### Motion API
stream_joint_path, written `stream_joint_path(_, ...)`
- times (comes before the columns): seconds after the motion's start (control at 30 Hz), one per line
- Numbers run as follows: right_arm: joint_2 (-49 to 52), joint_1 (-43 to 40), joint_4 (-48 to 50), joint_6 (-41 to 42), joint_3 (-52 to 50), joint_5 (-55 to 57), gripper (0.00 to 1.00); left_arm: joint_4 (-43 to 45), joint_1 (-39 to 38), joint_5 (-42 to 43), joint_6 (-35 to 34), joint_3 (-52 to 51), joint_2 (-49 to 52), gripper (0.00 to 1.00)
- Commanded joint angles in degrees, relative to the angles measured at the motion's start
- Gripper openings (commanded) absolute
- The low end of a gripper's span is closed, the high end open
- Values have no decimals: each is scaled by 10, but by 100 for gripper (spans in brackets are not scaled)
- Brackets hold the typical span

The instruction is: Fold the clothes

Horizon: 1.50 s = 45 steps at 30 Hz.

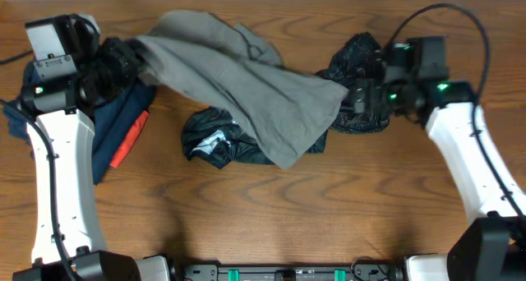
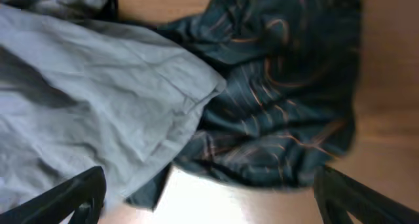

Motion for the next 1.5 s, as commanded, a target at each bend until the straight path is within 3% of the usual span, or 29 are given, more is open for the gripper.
stream_joint_path(0.0, 7, 16, 44, 32, -39, 48, 99, -33, 0, -12, -14, 0, 3, 6)
stream_joint_path(0.13, 53, 18, 86, 71, -67, 54, 96, -85, -2, -12, 7, -6, 3, 6)
stream_joint_path(0.5, 174, 19, 139, 38, -68, 128, 95, -150, -3, -12, 64, -21, 3, 6)
stream_joint_path(0.6, 184, 19, 140, 37, -68, 164, 88, -152, -3, -25, 64, -21, 3, 6)
stream_joint_path(0.67, 189, 18, 139, 28, -68, 176, 75, -156, -3, -38, 64, -21, 3, 6)
stream_joint_path(0.7, 190, 18, 139, 23, -68, 176, 62, -158, -3, -40, 64, -21, 3, 6)
stream_joint_path(0.77, 193, 17, 133, 23, -68, 183, 1, -161, -3, -40, 64, -21, 3, 6)
stream_joint_path(0.9, 193, 2, 107, 32, -68, 205, 1, -167, -3, -40, 64, -21, 3, 6)
stream_joint_path(1.0, 192, -37, 72, 84, -63, 276, 1, -176, -3, -42, 66, -21, 3, 6)
stream_joint_path(1.13, 191, -141, -27, 174, -31, 359, 1, -185, -3, -50, 90, -21, 3, 6)
stream_joint_path(1.3, 191, -306, -146, 257, 47, 365, 1, -192, -3, -79, 89, -21, 3, 6)
stream_joint_path(1.47, 181, -430, -217, 270, 135, 361, 1, -192, -3, -79, 89, -21, 3, 6)
